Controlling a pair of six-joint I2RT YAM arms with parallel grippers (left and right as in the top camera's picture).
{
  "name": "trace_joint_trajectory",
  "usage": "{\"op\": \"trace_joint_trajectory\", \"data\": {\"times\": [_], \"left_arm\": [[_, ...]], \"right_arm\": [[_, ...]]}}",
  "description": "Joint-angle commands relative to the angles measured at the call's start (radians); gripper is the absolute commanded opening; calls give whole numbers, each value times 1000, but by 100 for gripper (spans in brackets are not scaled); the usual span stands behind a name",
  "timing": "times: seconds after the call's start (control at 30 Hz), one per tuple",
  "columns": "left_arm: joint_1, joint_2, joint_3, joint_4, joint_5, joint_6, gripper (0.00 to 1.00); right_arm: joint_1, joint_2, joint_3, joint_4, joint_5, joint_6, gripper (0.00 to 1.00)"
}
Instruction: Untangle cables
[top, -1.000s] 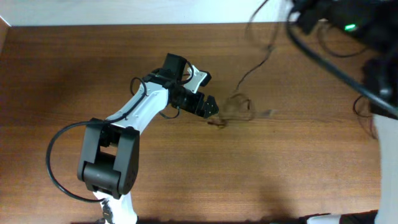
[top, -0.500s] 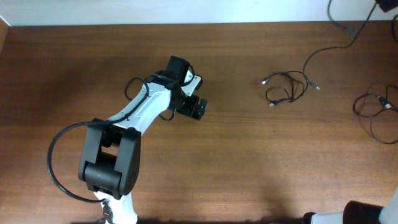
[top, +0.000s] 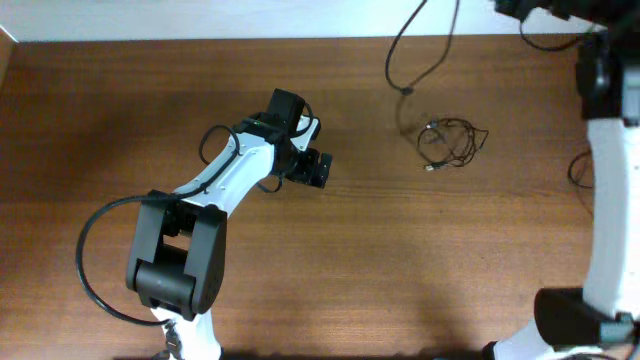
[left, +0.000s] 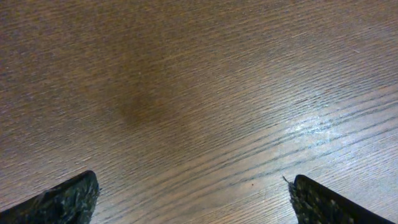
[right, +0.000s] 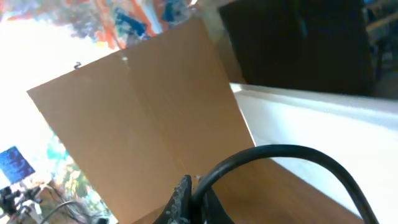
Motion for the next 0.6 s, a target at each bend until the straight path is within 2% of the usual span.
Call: {"op": "trace_joint_trajectory", "data": {"times": [0.0,0.13,0.17,0.23,0.3,0.37,0.5,0.57], "left_arm": [[0,9,5,-2,-7,-16,99],[0,9,5,-2,-7,-16,99],[0,9,5,-5,-8,-16,99],[0,9,5,-13,-8,-16,99],[0,9,5,-14,-8,-16,99],[0,9,5,-13,-8,-16,99],[0,9,5,-13,-8,-16,99],[0,9,5,-13,-7,-16,99]], "right_arm": [[-8,86,6,-8,58,-5,4],[-7,183,6,-23,144,-30,4],[-14,213,6,25,164,-47,4],[-32,237,6,204,163,-18,4],[-70,236,9,497,187,41,4],[-125,234,34,630,236,81,4],[-250,235,52,485,272,45,4],[-319,239,52,248,294,-146,4]]}}
